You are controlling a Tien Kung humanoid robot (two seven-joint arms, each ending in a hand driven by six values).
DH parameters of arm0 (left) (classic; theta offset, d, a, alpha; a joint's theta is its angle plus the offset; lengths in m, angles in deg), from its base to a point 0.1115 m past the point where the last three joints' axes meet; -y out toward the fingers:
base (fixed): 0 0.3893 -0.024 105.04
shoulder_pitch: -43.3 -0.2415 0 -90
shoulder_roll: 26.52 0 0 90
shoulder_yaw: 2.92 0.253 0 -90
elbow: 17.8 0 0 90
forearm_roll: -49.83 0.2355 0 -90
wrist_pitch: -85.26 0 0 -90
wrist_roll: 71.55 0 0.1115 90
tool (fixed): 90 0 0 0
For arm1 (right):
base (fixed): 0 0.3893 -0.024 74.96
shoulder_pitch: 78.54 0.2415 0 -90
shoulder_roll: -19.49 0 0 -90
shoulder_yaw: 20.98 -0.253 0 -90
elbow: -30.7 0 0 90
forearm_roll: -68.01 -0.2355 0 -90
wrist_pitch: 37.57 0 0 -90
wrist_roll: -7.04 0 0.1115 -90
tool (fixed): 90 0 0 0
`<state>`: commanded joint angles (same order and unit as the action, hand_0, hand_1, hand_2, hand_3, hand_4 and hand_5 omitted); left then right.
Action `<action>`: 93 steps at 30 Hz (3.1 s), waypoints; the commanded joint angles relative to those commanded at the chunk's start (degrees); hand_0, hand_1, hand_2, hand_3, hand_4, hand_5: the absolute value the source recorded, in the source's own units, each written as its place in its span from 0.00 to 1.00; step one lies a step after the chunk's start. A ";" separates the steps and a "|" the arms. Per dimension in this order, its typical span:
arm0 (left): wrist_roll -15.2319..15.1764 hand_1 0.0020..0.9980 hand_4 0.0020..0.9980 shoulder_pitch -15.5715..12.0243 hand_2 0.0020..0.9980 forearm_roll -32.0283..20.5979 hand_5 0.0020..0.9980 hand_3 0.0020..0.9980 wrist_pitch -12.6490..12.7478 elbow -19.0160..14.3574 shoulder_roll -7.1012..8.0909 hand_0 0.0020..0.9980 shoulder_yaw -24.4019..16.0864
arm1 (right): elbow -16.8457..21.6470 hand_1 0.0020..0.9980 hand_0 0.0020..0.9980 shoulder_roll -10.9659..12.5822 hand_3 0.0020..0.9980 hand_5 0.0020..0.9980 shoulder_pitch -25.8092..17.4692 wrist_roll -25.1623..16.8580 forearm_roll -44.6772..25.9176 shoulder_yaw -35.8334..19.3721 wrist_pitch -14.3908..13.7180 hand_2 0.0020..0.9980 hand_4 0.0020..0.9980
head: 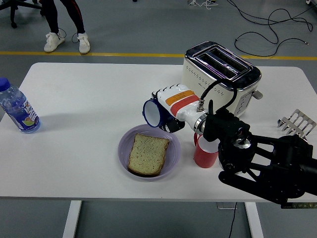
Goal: Pick up the cup,pour liquid into bread,place the cup on the desk
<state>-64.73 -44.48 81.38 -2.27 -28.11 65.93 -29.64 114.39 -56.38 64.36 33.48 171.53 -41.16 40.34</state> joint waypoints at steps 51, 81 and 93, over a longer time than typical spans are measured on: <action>-0.25 0.71 0.41 -0.93 0.74 1.58 0.95 0.66 -0.21 0.00 -0.16 0.67 -0.71 | 5.66 0.44 0.46 3.76 0.56 0.03 -44.26 -24.72 -41.02 -48.04 -8.52 0.54 0.56; -0.10 0.71 0.41 0.05 0.74 2.36 0.95 0.66 -0.18 0.00 -0.19 0.67 -1.89 | -18.04 0.45 0.50 -0.22 0.56 0.04 -43.40 -43.99 -41.78 -46.33 -10.56 0.54 0.58; -0.13 0.71 0.41 0.13 0.74 2.21 0.95 0.66 -0.17 0.00 -0.18 0.67 -1.50 | -23.05 0.45 0.50 -1.63 0.56 0.09 -43.11 -47.76 -45.25 -45.36 -11.64 0.54 0.60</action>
<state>-64.86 -44.35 83.60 -2.44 -28.11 65.76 -31.14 91.33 -58.01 21.26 -14.28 126.28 -86.52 28.71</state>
